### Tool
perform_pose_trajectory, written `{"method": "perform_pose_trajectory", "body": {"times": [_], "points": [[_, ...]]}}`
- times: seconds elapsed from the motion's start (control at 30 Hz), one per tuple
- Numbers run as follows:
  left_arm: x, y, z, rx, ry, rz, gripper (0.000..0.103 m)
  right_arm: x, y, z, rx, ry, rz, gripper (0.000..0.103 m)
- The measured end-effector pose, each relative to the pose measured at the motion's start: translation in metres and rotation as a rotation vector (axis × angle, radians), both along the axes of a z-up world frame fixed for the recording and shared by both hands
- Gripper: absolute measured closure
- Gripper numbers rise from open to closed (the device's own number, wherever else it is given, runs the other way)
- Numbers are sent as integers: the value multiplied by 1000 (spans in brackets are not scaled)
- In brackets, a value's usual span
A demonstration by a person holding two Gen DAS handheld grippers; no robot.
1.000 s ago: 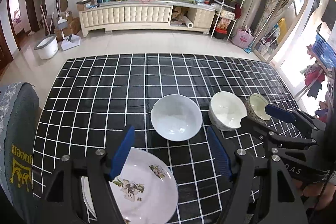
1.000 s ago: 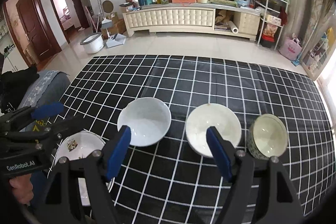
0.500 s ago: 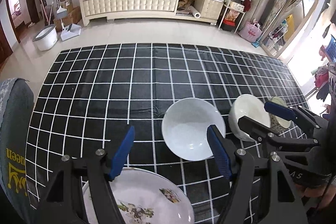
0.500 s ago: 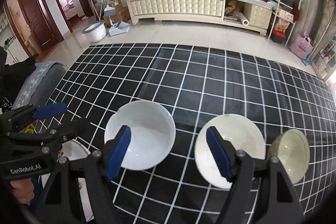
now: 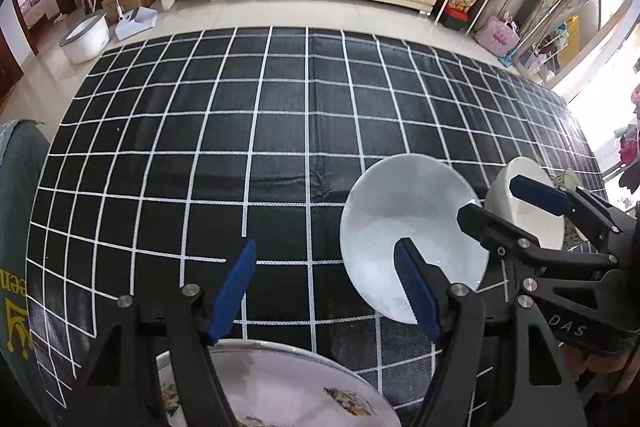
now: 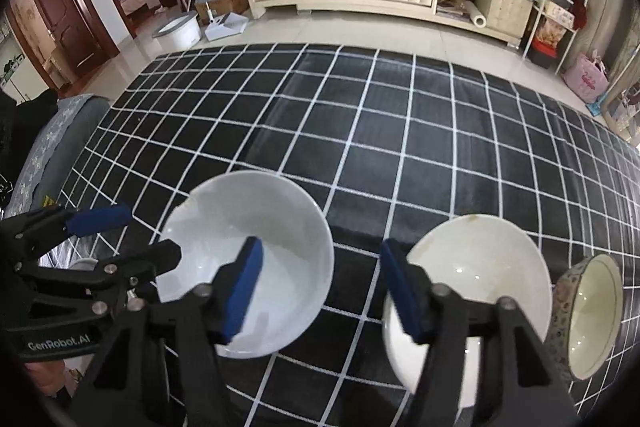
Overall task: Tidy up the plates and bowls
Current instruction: 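Close the left tool on the rim of the white red-emblem bowl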
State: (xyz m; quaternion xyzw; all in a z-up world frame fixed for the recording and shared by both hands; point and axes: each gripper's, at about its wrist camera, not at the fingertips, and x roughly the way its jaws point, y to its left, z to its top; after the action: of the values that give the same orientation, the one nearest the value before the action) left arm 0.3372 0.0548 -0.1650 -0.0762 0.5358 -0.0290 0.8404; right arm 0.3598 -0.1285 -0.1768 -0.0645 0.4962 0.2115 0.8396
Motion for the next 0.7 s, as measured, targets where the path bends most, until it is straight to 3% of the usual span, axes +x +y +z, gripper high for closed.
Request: {"method": "perform_pose_trajectory", "body": {"times": [0.13,0.23,0.3,0.37,0.53,0.6,0.7], "points": [[4,-2,-12,-11,31,-6,35,2,3,-10,-20,17,21,60],[8,-3,-21,-10,63,0,45,4,4,-17,-28,31,20,74],[9,-5,-25,-8,83,-1,60,4,4,-20,-23,32,20,80],[9,-5,-31,-10,99,-3,64,4,4,-23,-17,35,18,89],[7,-10,-29,-28,98,-27,79,1,1,-22,-10,35,-10,91],[6,-15,-29,-29,98,-41,90,0,1,-22,-8,38,-24,91],[2,-27,-26,0,90,-50,91,-5,-2,-19,-4,40,-46,91]]}}
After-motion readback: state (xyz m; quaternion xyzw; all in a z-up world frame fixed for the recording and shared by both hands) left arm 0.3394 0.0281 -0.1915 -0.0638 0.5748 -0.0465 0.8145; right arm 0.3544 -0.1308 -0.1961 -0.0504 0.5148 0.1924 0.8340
